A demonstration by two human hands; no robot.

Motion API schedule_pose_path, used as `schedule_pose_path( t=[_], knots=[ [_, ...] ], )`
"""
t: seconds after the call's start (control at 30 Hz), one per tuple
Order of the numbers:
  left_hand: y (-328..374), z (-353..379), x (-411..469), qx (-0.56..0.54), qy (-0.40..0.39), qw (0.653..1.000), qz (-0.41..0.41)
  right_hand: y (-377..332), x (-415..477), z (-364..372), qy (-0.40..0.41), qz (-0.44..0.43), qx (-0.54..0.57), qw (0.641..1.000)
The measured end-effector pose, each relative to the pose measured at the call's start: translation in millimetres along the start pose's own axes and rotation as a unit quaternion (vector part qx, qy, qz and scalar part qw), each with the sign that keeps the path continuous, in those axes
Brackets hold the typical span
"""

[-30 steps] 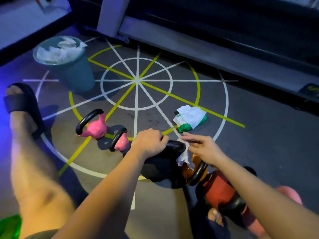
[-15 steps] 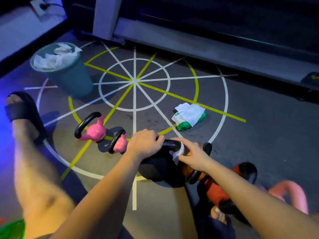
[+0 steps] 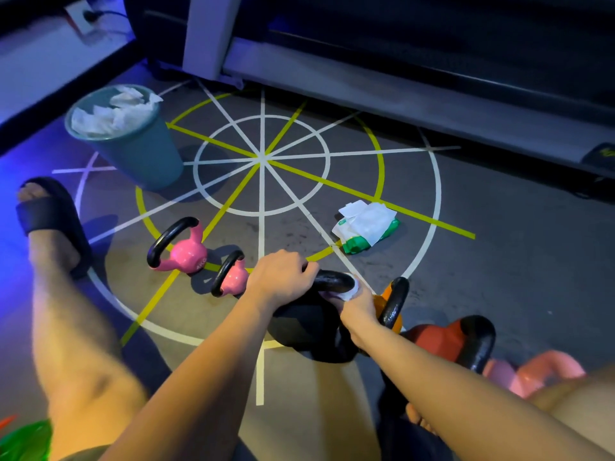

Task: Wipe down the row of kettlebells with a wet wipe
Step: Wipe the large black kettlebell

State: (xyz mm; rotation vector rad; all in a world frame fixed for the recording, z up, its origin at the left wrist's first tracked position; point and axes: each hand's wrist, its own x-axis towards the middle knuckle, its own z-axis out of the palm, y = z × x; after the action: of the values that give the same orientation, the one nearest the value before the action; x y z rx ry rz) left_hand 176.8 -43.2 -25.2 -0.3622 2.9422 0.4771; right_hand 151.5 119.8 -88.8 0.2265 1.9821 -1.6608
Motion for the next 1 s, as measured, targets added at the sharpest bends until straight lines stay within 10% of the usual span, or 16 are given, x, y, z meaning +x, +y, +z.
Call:
schedule_pose_path(
  t=[0.5,0.8,1.0],
  knots=[
    [-7.7,2.8,7.1,-0.023,-0.066,0.998,-0.007,-23.6,2.2,5.0,-0.034,-0.263,-0.408,0.874],
    [-3.2,-4.5,3.9,-0.126,-0.033,0.986,-0.102,-10.5,16.4,-14.2,-0.053,-0.161,-0.299,0.939],
    [-9.8,1.8,5.2,-0.129,0.012,0.988,-0.086,-37.4,6.3,4.7,-0.071,-0.275,-0.449,0.847]
  ],
)
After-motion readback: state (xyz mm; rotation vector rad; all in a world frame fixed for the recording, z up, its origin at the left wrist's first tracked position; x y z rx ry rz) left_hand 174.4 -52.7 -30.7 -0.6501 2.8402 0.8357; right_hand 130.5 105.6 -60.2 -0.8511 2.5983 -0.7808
